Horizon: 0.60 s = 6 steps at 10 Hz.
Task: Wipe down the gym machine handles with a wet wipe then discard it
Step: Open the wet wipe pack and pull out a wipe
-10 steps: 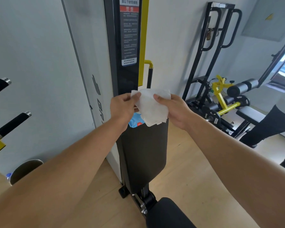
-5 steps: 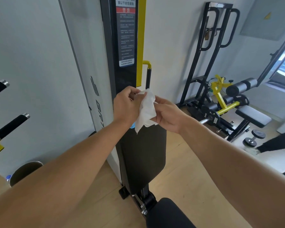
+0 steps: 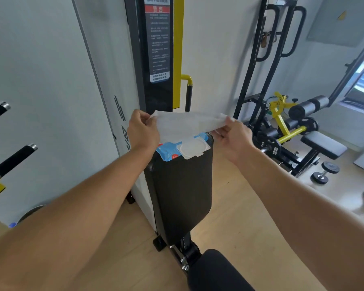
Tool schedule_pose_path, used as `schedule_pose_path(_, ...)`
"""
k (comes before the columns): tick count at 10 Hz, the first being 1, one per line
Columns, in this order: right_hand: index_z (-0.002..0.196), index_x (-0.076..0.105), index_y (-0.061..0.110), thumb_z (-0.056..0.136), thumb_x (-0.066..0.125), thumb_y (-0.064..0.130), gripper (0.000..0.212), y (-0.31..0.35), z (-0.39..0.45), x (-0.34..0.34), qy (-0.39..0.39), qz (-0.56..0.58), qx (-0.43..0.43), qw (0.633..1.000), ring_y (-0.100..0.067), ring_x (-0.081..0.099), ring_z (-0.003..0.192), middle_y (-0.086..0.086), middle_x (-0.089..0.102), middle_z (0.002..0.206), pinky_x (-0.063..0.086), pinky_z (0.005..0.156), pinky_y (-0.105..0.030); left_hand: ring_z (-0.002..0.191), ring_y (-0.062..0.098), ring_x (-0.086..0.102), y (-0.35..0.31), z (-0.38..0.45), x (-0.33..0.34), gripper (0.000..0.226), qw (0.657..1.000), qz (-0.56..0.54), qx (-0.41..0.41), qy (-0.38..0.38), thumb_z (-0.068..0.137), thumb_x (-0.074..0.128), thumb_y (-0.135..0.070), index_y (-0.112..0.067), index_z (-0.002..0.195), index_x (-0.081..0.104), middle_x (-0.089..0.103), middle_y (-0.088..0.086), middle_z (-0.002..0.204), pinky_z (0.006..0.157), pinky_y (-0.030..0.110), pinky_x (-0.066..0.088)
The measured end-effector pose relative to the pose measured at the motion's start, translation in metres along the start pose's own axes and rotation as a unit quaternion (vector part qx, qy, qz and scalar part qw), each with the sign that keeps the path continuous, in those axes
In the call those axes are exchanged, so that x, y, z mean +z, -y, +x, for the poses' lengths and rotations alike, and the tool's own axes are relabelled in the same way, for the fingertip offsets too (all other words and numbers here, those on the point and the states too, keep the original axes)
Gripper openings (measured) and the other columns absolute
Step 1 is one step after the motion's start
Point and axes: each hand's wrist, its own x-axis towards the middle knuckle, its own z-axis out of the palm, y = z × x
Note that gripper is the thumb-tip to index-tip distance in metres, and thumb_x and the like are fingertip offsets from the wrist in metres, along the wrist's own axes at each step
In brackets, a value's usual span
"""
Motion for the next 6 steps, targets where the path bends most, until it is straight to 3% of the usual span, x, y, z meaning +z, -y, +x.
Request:
schedule_pose_path(1,0.112,0.057,0.005,0.106,0.048,0.013,0.014,0.014,0.009,-0.014,-0.098,-0.012,-0.037,0.994,-0.022,0.068,0.089,-0.012,0.064,0.105,0.061,0.085,-0.04,0.077,0.011,0.057,0.0,0.004,-0.002,0.018,1.0,0.015,0.012,-0.007,0.1,0.057,-0.032,-0.016,0.099,0.048,0.055,-0.005,0.091,0.059,0.014,0.043)
schedule_pose_path(2,0.109,0.061,0.011,0.104,0.047,0.018,0.017,0.024,0.022,-0.032,-0.187,-0.086,-0.074,0.976,-0.016,0.061,0.081,-0.012,0.066,0.109,0.059,0.081,-0.039,0.073,0.01,0.055,-0.006,0.011,-0.001,0.014,0.999,-0.005,0.028,-0.033,0.1,0.056,-0.027,-0.016,0.098,0.048,0.055,-0.005,0.09,0.059,0.009,0.041)
schedule_pose_path(3,0.107,0.066,0.014,0.097,0.06,0.027,0.017,0.028,0.024,-0.041,-0.168,-0.094,-0.089,0.977,-0.015,0.06,0.079,-0.014,0.067,0.115,0.057,0.071,-0.028,0.067,0.006,0.052,-0.014,0.017,0.005,0.019,0.997,-0.012,0.074,0.024,0.099,0.059,-0.032,-0.014,0.095,0.052,0.053,-0.01,0.078,0.055,0.004,0.037)
schedule_pose_path(4,0.117,0.064,0.011,0.082,0.081,0.015,0.04,0.016,0.01,-0.048,0.014,-0.417,0.013,0.909,-0.021,0.067,0.101,-0.006,0.067,0.117,0.057,0.081,-0.024,0.069,0.007,0.053,-0.025,0.018,0.015,0.021,0.991,-0.009,0.107,0.079,0.099,0.059,-0.037,-0.017,0.096,0.054,0.052,-0.014,0.077,0.06,0.007,0.039)
schedule_pose_path(5,0.114,0.071,0.017,0.082,0.081,0.017,0.034,0.003,0.005,-0.054,0.042,-0.46,0.106,0.88,-0.023,0.063,0.108,-0.002,0.067,0.11,0.053,0.097,-0.037,0.079,0.01,0.06,-0.035,0.018,0.022,0.017,0.987,-0.047,0.111,0.102,0.1,0.058,-0.035,-0.019,0.098,0.053,0.056,-0.011,0.084,0.068,0.017,0.052)
schedule_pose_path(6,0.103,0.077,0.024,0.084,0.081,0.022,0.019,-0.004,-0.006,-0.047,0.156,-0.544,0.121,0.816,-0.018,0.064,0.091,0.003,0.07,0.096,0.054,0.075,-0.031,0.085,0.016,0.066,-0.036,0.019,0.023,0.016,0.985,-0.11,0.06,0.116,0.1,0.059,-0.031,-0.016,0.099,0.053,0.059,-0.006,0.088,0.063,0.023,0.059)
